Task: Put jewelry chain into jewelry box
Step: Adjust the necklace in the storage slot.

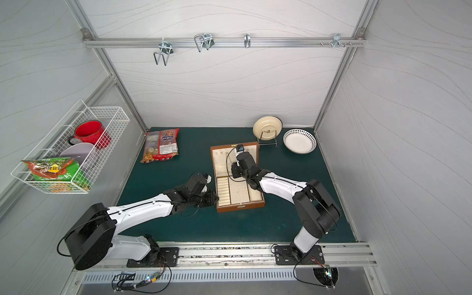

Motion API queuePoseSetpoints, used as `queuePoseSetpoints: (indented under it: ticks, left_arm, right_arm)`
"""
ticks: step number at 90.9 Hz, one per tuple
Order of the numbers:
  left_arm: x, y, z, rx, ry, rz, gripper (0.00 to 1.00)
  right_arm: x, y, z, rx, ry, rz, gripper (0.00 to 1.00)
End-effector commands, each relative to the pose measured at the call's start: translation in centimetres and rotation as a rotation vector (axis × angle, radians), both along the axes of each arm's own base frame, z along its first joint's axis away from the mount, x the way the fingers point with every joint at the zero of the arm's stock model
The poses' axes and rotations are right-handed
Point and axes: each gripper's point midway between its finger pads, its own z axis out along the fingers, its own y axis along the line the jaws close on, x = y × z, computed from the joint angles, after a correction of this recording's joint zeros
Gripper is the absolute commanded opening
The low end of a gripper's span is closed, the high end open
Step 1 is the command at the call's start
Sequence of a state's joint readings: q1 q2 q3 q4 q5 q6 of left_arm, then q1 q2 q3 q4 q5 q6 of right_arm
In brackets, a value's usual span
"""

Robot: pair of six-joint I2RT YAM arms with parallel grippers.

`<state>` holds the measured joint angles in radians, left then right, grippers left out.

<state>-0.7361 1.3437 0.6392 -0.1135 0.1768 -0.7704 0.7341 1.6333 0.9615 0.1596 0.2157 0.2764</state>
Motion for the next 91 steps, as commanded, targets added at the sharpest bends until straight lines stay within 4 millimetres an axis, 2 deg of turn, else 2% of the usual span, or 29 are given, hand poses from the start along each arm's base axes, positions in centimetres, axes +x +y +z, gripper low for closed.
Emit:
queuePoseSetpoints:
  ticks: [1,26,47,56,69,83,91]
  left_arm:
    - [-0.4,-0.2,-0.8,0.011,0.023,-0.017,0.20]
    - [-0.3,-0.2,-0.9,0.015,0.024,-0.020,0.20]
    - [-0.4,-0.2,-1.0,0.017,0.027,-0.024,0.20]
    - [-0.4,-0.3,-0.9,0.017,0.024,-0.028,0.20]
    - [-0.4,-0.3,-0.9,0.018,0.024,-0.026,0.20]
    - [-0.4,-0.3,-1.0,0.019,0.024,-0.026,0.20]
    - [-0.3,-0.3,-0.9,0.018,0.023,-0.025,0.20]
  right_arm:
    - [0.3,-0.1,-1.3,0.001,0.017,-0.041,0.31]
    - [0.2,-0.2,-2.8,-0.018,0.033,-0.073,0.37]
    - [0.8,0.5,-3.1,-0.014,0.029,-0.091,0.35]
    - [0.9,0.4,-3.3,-0.015,0.026,-0.109,0.29]
    - [1.1,0.5,-2.4,0.008,0.004,-0.113,0.11]
    - [1.0,0.5,-0.2,0.017,-0.042,-0.097,0.00]
    - [0.9,0.2,1.5,0.023,-0.073,-0.097,0.00]
